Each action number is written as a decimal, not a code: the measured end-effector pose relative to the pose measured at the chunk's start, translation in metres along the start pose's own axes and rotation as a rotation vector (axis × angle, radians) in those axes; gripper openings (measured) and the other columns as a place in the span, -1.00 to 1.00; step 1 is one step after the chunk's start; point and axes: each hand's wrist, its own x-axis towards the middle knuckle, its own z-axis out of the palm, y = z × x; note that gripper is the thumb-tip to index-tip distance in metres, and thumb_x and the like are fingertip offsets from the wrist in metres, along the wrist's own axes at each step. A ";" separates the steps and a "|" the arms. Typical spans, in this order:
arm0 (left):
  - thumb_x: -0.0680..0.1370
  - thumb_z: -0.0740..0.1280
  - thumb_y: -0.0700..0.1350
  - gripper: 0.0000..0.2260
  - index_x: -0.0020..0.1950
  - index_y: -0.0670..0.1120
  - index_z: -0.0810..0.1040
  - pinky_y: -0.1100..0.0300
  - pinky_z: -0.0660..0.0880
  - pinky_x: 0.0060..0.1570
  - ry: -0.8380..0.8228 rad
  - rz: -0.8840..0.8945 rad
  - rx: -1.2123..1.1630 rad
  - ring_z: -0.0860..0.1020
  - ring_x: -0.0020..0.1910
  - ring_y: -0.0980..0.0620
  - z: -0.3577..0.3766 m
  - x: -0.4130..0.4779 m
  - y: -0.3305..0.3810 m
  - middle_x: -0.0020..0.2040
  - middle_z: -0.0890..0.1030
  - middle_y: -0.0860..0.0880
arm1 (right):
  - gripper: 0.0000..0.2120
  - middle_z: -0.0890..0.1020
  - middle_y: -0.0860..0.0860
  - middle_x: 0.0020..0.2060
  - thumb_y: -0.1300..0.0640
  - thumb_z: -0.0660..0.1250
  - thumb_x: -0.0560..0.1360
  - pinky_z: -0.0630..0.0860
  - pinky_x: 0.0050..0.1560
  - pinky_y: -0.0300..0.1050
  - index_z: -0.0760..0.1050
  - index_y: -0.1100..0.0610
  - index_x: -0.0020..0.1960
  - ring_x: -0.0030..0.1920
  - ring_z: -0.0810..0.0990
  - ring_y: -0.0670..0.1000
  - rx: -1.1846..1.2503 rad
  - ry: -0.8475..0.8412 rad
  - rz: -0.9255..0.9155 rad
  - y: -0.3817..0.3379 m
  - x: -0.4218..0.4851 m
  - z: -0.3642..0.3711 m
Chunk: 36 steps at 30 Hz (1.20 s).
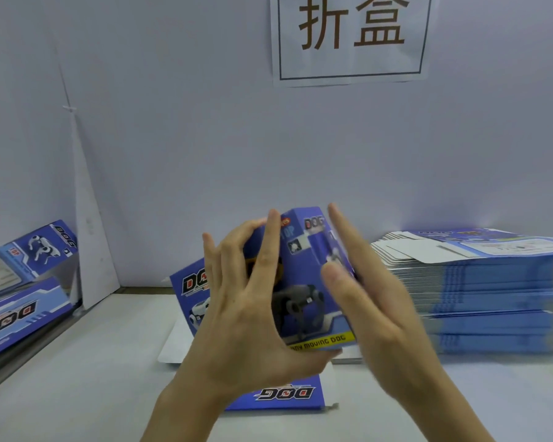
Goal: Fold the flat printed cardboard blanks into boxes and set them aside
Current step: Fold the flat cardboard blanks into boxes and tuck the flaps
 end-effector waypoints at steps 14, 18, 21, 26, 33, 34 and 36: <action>0.22 0.42 0.35 0.10 0.57 0.02 -0.08 -0.35 0.31 0.30 -0.033 -0.065 -0.206 0.15 0.51 -0.06 -0.006 0.000 -0.014 0.43 0.08 0.18 | -0.20 0.39 -0.42 0.34 -0.17 0.47 0.30 0.52 0.20 -0.20 0.19 -0.43 0.43 0.35 0.42 -0.26 -0.083 -0.067 0.079 0.006 0.000 -0.003; 0.13 0.38 0.50 0.15 0.48 0.34 -0.32 -0.12 0.00 0.50 -0.047 -0.337 -0.296 -0.25 0.54 0.14 0.008 -0.002 -0.011 0.48 -0.32 0.31 | -0.03 0.59 -0.43 -0.02 -0.02 0.50 0.21 0.51 -0.15 -0.50 0.10 -0.19 0.51 -0.01 0.57 -0.41 0.031 0.202 0.178 0.016 0.004 -0.002; 0.02 0.34 0.57 0.16 0.36 0.48 -0.38 0.28 -0.13 0.35 -0.052 -0.616 -0.501 -0.33 0.34 0.53 0.014 0.000 -0.006 0.45 -0.40 0.34 | -0.05 0.50 -0.28 0.15 -0.05 0.49 0.23 0.48 -0.06 -0.51 0.12 -0.14 0.53 0.04 0.57 -0.37 0.161 0.451 0.166 0.021 0.006 0.004; 0.01 0.43 0.44 0.13 0.53 0.20 0.11 -0.06 0.47 0.22 -0.049 -0.990 -1.124 0.53 0.26 -0.03 0.017 0.001 -0.016 0.29 0.54 0.02 | 0.04 0.53 -0.11 0.22 -0.13 0.55 0.16 0.58 0.15 -0.05 0.03 -0.31 0.49 0.09 0.66 -0.08 0.318 0.414 0.246 0.027 0.003 0.020; 0.15 0.52 0.04 -0.15 0.42 0.02 0.35 -0.15 0.62 -0.08 0.059 -0.988 -1.341 0.67 -0.01 -0.21 0.022 0.001 -0.024 0.09 0.66 -0.19 | -0.19 0.61 -0.37 -0.10 0.01 0.54 0.27 0.56 -0.21 -0.39 0.12 -0.36 0.29 -0.02 0.68 -0.16 0.353 0.289 0.294 0.035 0.003 0.029; 0.13 0.52 0.03 -0.15 0.41 0.02 0.36 -0.12 0.63 -0.11 0.067 -0.979 -1.344 0.67 -0.02 -0.19 0.023 0.001 -0.025 0.08 0.66 -0.18 | -0.12 0.61 -0.32 -0.04 -0.01 0.60 0.27 0.57 -0.20 -0.37 0.09 -0.34 0.34 -0.01 0.68 -0.14 0.352 0.271 0.315 0.037 0.004 0.026; 0.10 0.54 0.01 -0.16 0.37 0.04 0.37 -0.07 0.63 -0.14 0.088 -0.955 -1.266 0.68 -0.04 -0.13 0.024 -0.001 -0.030 0.07 0.67 -0.13 | -0.01 0.57 -0.17 0.13 -0.06 0.59 0.23 0.58 -0.18 -0.33 0.05 -0.26 0.46 0.06 0.67 -0.08 0.325 0.230 0.375 0.038 0.007 0.019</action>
